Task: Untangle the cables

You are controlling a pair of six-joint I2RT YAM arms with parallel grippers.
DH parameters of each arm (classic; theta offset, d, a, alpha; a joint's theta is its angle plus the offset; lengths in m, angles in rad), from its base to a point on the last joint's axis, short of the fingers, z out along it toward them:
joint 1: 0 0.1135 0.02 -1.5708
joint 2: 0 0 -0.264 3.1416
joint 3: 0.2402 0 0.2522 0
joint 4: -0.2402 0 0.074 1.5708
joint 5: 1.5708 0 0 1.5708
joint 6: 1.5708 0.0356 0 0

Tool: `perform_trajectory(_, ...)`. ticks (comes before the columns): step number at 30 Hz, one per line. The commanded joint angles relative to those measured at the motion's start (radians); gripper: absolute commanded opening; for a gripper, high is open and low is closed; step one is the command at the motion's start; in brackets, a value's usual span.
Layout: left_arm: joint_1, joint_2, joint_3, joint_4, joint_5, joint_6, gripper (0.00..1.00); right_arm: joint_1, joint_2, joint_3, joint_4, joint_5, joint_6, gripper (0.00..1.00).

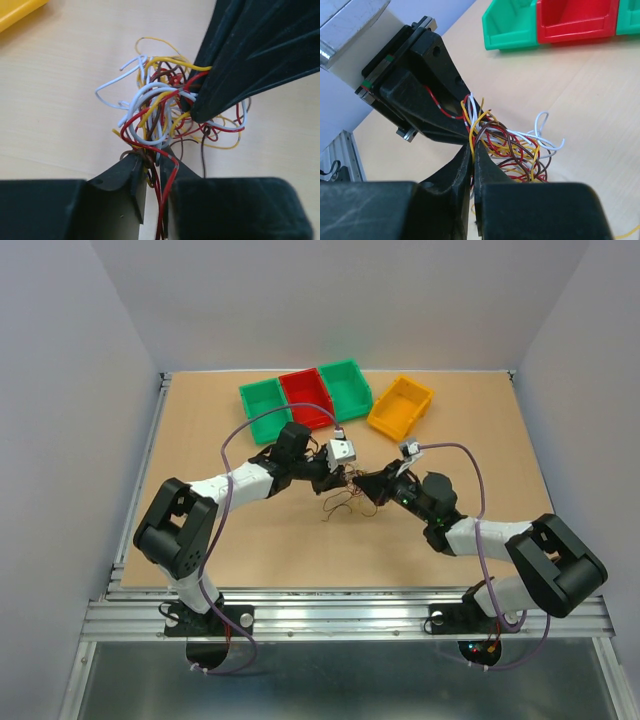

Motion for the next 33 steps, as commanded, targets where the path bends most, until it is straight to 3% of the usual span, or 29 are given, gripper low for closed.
perform_trajectory(1, 0.0, -0.045, 0.03, 0.052, -0.012, -0.013, 0.14, 0.014, -0.009, -0.004, 0.078, -0.032, 0.0, 0.05)
perform_trajectory(2, 0.0, -0.048, 0.029, 0.053, -0.011, -0.016, 0.08, 0.015, -0.007, -0.006, 0.078, -0.038, -0.002, 0.06)
perform_trajectory(4, 0.0, -0.053, 0.026, 0.055, -0.011, -0.016, 0.05, 0.015, -0.003, -0.007, 0.078, -0.048, -0.003, 0.07)
perform_trajectory(7, 0.003, -0.061, 0.023, 0.055, -0.02, -0.016, 0.02, 0.017, 0.0, -0.013, 0.078, -0.041, -0.009, 0.37)
perform_trajectory(8, 0.001, -0.061, 0.023, 0.053, -0.021, -0.018, 0.0, 0.015, -0.003, -0.018, 0.078, -0.03, -0.009, 0.53)
perform_trajectory(11, 0.007, -0.073, 0.021, 0.049, -0.009, -0.021, 0.0, 0.015, -0.021, -0.043, 0.076, 0.037, -0.024, 0.73)
perform_trajectory(15, 0.038, -0.098, 0.032, 0.01, 0.087, -0.01, 0.0, 0.015, -0.032, -0.073, 0.073, 0.114, -0.048, 0.78)
perform_trajectory(22, 0.086, -0.107, 0.047, 0.003, 0.155, -0.057, 0.0, 0.015, -0.017, -0.073, 0.069, 0.128, -0.072, 0.59)
perform_trajectory(24, 0.093, -0.107, 0.049, 0.003, 0.173, -0.065, 0.0, 0.015, -0.004, -0.066, 0.067, 0.116, -0.075, 0.42)
perform_trajectory(25, 0.093, -0.107, 0.049, 0.001, 0.174, -0.067, 0.0, 0.015, 0.0, -0.063, 0.069, 0.113, -0.075, 0.42)
perform_trajectory(26, 0.095, -0.107, 0.052, -0.002, 0.187, -0.068, 0.0, 0.015, 0.003, -0.059, 0.069, 0.113, -0.077, 0.33)
perform_trajectory(28, 0.099, -0.107, 0.055, -0.011, 0.2, -0.068, 0.0, 0.015, 0.017, -0.05, 0.067, 0.106, -0.074, 0.23)
perform_trajectory(29, 0.099, -0.107, 0.058, -0.013, 0.209, -0.07, 0.0, 0.015, 0.022, -0.047, 0.067, 0.103, -0.072, 0.08)
perform_trajectory(31, 0.109, -0.108, 0.06, -0.014, 0.21, -0.071, 0.0, 0.015, 0.028, -0.044, 0.064, 0.117, -0.066, 0.01)
perform_trajectory(33, 0.125, -0.108, 0.063, -0.008, 0.198, -0.1, 0.0, 0.015, 0.016, -0.047, 0.046, 0.198, -0.046, 0.01)
